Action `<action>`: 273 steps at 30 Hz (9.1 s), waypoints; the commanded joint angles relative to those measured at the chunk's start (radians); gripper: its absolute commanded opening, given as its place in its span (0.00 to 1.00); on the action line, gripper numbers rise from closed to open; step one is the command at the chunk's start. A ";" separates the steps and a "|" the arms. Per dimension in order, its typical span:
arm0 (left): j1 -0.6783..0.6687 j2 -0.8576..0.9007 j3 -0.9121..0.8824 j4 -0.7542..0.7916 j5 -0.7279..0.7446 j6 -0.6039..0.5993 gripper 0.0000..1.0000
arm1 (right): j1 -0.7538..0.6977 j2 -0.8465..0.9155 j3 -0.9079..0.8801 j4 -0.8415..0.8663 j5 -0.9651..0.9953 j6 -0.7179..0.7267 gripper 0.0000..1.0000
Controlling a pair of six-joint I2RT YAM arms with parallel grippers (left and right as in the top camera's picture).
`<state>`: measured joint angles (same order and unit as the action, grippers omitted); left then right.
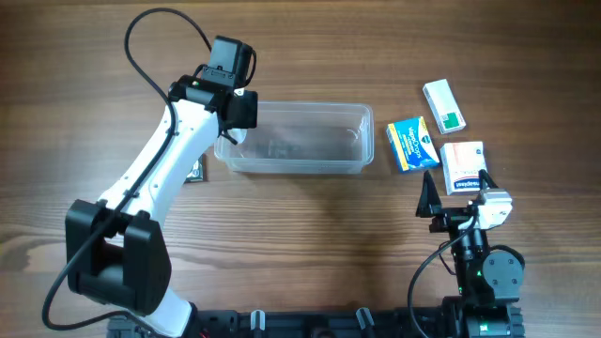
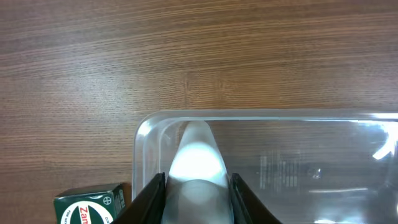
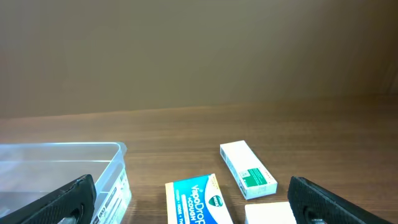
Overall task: Pack container
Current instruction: 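Lift bottle with left gripper and lower it into container, then move left gripper to green Zam-Buk box and grasp it, then carry Zam-Buk box with left gripper into container and release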
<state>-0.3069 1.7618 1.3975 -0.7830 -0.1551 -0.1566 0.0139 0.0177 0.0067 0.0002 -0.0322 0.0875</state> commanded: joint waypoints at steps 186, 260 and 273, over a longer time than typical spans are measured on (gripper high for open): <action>-0.092 0.026 -0.060 0.030 0.035 -0.110 0.59 | -0.006 -0.001 -0.002 0.005 0.006 -0.007 1.00; -0.200 0.191 -0.068 0.089 0.081 0.154 0.04 | -0.006 -0.001 -0.002 0.005 0.006 -0.007 1.00; -0.200 0.191 -0.068 0.002 -0.022 0.257 0.04 | -0.006 -0.001 -0.002 0.005 0.006 -0.007 1.00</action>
<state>-0.5095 1.9438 1.3228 -0.7654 -0.1219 0.0677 0.0139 0.0177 0.0067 0.0002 -0.0322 0.0875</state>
